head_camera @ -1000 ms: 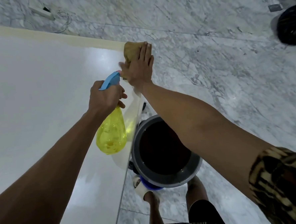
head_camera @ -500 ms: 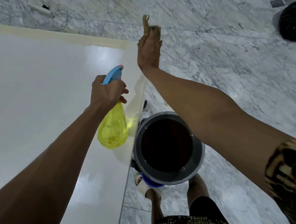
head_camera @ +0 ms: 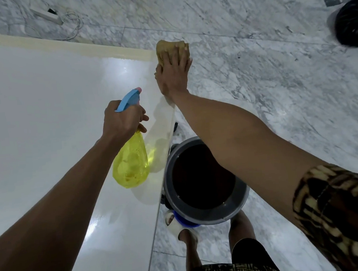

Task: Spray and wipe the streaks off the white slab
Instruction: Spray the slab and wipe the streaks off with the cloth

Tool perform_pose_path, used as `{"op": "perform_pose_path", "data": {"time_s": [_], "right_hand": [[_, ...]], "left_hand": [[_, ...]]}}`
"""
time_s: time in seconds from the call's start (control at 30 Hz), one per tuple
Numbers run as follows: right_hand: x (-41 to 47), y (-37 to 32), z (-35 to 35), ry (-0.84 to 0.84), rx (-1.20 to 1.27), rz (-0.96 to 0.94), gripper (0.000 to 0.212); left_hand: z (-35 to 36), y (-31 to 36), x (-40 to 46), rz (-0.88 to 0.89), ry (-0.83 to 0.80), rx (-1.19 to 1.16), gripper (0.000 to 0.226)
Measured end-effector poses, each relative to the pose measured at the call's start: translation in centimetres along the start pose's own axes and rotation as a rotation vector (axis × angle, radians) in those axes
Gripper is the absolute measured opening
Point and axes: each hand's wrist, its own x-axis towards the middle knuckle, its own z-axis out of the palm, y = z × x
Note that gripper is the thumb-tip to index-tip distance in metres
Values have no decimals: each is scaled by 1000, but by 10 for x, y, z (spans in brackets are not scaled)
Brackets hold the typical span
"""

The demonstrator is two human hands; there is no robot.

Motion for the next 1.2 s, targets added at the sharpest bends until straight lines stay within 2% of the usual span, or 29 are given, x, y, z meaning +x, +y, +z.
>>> {"op": "perform_pose_path", "data": {"time_s": [0.13,0.23,0.33,0.47,0.6,0.73,0.87,0.97,1.03,1.2], "right_hand": [[-1,2,-2,20,-30,-26,56],[1,5,1,7,-22,-22,61],[-6,7,-4,15,10,-65,67],[-21,5,-9,148,104,-126,49],[-35,6,-13,67,208,-74,44],[-66,0,-15,109,297,-78,45],[-96,-8,-13,94,178,-111,45],[-133,-16,-5,162,168,-125,45],[-158,-19,-1,172,100,-122,48],[-207,-32,9,76,-81,-97,54]], "left_hand": [[-2,-3,-4,13,-15,-8,58],[-6,-9,-6,12,-15,2,45],[-6,-14,-10,19,-25,32,46],[-10,-17,-14,20,-14,37,44],[-12,-16,-21,37,-45,39,52],[-12,-15,-29,46,-48,38,48],[-17,-14,-41,67,-65,45,57],[-21,-18,-59,91,-104,66,70],[-26,-24,-73,108,-129,76,65],[-48,-36,-99,116,-175,119,46]]}}
